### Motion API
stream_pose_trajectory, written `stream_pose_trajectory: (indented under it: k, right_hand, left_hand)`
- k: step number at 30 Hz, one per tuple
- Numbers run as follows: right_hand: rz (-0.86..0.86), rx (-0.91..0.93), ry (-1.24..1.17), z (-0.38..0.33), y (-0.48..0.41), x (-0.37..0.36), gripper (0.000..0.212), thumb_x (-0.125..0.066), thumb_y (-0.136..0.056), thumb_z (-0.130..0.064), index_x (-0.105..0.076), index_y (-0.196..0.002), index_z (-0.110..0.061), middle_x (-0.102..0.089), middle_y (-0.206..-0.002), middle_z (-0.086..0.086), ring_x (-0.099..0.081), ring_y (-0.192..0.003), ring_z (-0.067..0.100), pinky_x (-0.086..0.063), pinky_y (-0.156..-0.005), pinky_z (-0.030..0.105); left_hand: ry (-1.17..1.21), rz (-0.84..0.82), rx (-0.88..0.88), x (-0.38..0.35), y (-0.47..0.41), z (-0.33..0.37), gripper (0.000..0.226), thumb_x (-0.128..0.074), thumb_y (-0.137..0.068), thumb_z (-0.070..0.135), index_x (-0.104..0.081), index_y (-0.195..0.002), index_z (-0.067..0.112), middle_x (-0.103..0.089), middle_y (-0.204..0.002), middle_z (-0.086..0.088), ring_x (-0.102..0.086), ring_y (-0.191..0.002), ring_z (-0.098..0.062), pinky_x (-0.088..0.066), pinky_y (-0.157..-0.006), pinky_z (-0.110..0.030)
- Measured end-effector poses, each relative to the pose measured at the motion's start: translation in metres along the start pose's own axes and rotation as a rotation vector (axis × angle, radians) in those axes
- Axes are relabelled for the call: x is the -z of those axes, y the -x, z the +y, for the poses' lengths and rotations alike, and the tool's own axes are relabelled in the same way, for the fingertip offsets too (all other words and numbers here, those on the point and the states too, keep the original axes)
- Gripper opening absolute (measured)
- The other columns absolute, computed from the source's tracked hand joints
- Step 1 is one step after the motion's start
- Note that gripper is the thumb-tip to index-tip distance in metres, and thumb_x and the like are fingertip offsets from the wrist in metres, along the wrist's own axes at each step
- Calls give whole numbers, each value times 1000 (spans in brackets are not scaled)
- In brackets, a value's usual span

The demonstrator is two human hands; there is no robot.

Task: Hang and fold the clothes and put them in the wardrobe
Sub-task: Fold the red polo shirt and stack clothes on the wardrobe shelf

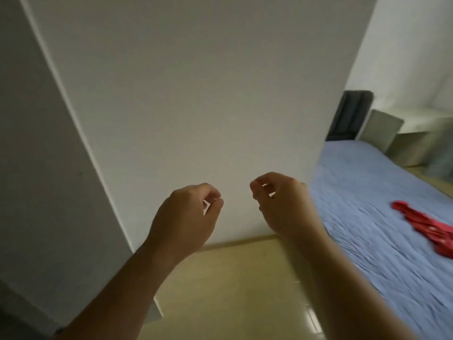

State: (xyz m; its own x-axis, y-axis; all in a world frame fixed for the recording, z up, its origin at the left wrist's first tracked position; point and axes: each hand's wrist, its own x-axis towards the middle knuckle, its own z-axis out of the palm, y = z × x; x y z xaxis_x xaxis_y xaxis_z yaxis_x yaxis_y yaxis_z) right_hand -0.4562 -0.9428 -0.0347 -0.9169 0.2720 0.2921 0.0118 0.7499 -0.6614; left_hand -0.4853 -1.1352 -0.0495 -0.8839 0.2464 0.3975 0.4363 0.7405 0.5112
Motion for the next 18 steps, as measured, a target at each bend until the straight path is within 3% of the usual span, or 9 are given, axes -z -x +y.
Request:
stream_pose_trajectory:
  k: [2,6,9,18]
  right_hand:
    - [33,-71,25,50,11,42,21,-55,-99,-45,-70,-99,-30,-72,-83,-12,-67,-69,4,-53,-61,27]
    - [89,-236,111,152,39,128,28,-54,-99,-46,-73,-97,-26,-72,-83,-10,-67,-80,13,-56,-77,37]
    - [126,-335,141,225,66,187,29,-54,-100,-44,-73,-95,-23,-73,-87,-6,-68,-82,16,-57,-81,39]
    - [282,-572,131,391,131,325,28,-53,-101,-43,-71,-96,-23,-72,-86,-9,-66,-74,7,-50,-66,25]
  left_hand:
    - [52,-58,-67,-44,-3,45,15,-60,-95,40,-71,-99,31,-69,-86,18,-64,-79,0,-57,-72,-29]
    - [165,-160,-156,-131,-3,140,15,-61,-94,40,-72,-96,30,-68,-80,20,-63,-72,4,-53,-65,-19]
    - [207,-275,-218,-195,3,211,12,-65,-92,39,-73,-94,29,-70,-78,19,-64,-72,3,-54,-67,-22]
    - [281,-567,-430,-341,10,384,4,-69,-92,35,-71,-91,31,-68,-74,23,-63,-75,10,-44,-60,-4]
